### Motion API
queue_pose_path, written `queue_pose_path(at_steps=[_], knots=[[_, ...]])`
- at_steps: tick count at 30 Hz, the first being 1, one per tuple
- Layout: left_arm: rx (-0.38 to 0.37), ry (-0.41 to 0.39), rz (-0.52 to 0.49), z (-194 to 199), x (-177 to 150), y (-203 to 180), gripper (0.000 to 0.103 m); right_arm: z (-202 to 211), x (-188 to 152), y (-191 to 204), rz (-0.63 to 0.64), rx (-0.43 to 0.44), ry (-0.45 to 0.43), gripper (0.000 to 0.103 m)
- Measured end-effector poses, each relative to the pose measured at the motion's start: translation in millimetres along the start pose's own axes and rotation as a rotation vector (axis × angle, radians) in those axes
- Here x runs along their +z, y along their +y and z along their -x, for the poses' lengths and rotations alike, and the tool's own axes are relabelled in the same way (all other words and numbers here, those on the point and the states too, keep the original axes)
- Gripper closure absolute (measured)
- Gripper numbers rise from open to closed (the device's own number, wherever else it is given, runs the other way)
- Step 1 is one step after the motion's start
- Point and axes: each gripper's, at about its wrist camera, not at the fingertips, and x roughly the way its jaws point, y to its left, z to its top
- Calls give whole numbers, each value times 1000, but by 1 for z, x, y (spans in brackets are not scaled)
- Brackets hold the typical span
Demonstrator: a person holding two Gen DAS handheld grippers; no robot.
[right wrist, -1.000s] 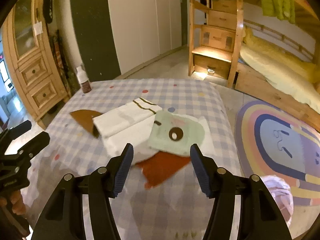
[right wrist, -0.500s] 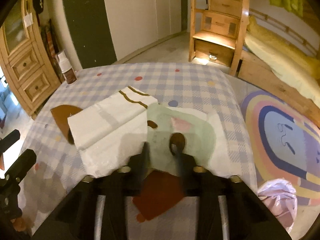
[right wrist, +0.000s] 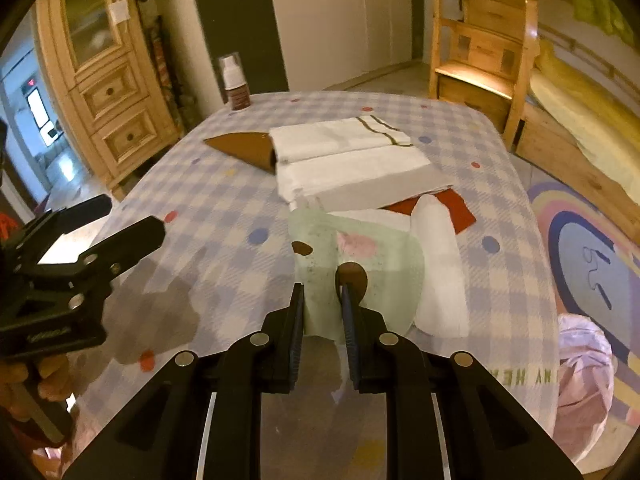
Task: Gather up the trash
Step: 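Grasp the pale green card with the right tool and lift it, then grasp the white folded paper with the left tool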
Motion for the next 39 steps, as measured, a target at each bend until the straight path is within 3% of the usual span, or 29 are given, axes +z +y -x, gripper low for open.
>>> queue_pose_path(at_steps=[6, 11, 16, 25, 33, 39], knots=[[5, -29, -12, 14, 3, -5, 7, 55, 24, -12, -44, 70, -167, 91], [-9, -38, -23, 18, 4, -13, 7, 85, 35, -15, -5, -55, -242, 96], [-22, -22, -32, 12, 2, -18, 7, 75, 29, -32, -46, -97, -202, 97], [-60, -10, -43, -2, 7, -28, 7, 53, 2, -47, -75, -80, -129, 97], [-122, 56, -65, -44, 28, -59, 34, 46, -1, -48, -59, -97, -154, 97], [-142, 142, -30, -76, 40, -67, 41, 46, -2, -55, -77, -85, -165, 97]])
